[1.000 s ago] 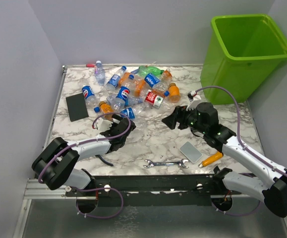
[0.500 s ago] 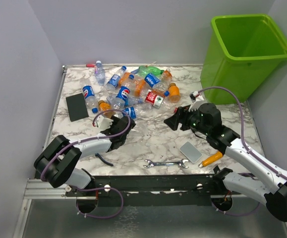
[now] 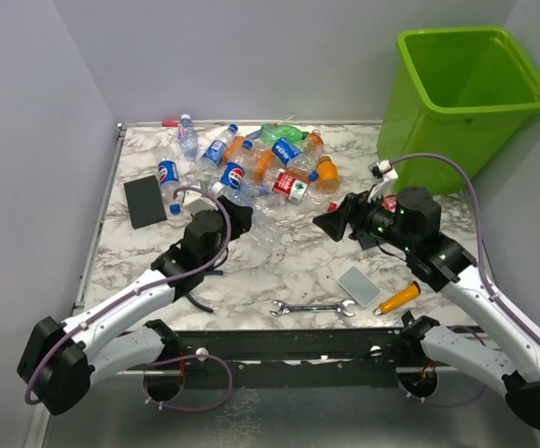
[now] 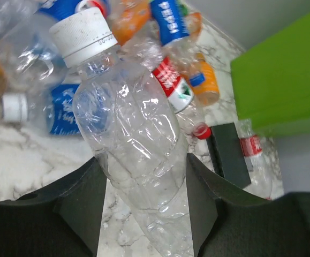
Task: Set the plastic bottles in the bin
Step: Pick up the plastic bottle at the center of the board.
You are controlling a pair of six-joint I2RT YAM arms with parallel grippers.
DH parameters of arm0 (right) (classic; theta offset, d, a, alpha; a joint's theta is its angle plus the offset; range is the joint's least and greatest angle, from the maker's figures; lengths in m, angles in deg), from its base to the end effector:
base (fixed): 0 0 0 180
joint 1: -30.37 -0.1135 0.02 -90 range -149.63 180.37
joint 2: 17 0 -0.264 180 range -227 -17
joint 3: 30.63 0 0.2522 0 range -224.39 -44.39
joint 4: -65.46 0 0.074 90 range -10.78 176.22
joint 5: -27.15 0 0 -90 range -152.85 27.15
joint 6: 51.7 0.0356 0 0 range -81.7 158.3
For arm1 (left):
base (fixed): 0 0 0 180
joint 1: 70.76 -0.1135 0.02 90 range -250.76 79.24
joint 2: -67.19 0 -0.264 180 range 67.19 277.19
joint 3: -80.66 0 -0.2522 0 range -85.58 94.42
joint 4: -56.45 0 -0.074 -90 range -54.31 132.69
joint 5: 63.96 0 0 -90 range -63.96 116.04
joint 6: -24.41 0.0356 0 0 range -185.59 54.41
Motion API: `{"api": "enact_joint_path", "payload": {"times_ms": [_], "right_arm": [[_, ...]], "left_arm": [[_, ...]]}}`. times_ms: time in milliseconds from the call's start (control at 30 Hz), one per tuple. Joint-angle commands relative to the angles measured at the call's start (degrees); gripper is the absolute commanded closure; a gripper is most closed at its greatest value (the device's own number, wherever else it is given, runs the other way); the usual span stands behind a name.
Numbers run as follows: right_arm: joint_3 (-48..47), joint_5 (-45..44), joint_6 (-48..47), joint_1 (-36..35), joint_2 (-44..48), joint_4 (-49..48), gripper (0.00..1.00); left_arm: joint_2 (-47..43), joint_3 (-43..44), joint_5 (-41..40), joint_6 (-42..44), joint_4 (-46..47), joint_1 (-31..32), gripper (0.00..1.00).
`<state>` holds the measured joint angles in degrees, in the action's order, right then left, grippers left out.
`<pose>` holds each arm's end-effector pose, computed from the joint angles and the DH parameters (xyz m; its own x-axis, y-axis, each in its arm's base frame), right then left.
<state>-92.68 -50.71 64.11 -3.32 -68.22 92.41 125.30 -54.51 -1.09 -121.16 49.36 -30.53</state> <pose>0.1680 0.1210 0.3365 -0.5173 0.1667 -0.8394 -0.5389 0.6985 0.4708 0.1823 -0.1330 0.2429 -0.3552 -0.6611 -0.6610 -0.0787 0.7257 -0.6835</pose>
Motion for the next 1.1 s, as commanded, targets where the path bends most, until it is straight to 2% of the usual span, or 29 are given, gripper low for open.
{"api": "enact_joint_path", "payload": {"times_ms": [0,100,200,300,367,433,667,833,1067], "right_arm": [[-4.82,4.57,-1.95,-0.22,2.67,0.77,0.22],[-5.88,5.89,-0.98,-0.23,4.65,-3.50,0.20],[-9.28,9.88,-0.61,-0.19,3.54,-4.68,0.19],[-12.76,13.18,0.02,-0.23,0.68,-4.52,0.19],[-12.70,14.27,1.56,-0.23,-0.13,-7.35,0.19],[-12.23,14.04,2.78,-0.23,-0.61,-9.68,0.19],[-15.77,14.48,3.06,-0.28,-7.60,-5.34,0.20],[-17.33,12.33,2.86,-1.74,-11.13,-3.65,0.20],[-18.59,6.74,3.08,-7.47,-16.64,-3.75,0.21]], "left_arm": [[-2.66,10.68,13.01,32.60,-5.13,-0.06,0.62],[-4.20,15.69,23.74,45.33,-6.59,-0.04,0.62],[-5.41,18.30,37.53,54.55,-6.59,-0.05,0.63],[-5.72,17.92,49.29,62.20,-6.59,0.01,0.63],[-5.69,16.57,53.59,67.13,-5.99,0.02,0.68],[-5.59,13.66,53.94,70.04,-3.83,0.03,0.76],[-9.52,-0.44,51.30,67.50,17.49,0.22,0.81],[-11.28,-3.30,47.82,68.67,20.43,1.60,0.82],[-11.32,-4.21,47.29,65.57,21.49,2.72,0.82]]}}
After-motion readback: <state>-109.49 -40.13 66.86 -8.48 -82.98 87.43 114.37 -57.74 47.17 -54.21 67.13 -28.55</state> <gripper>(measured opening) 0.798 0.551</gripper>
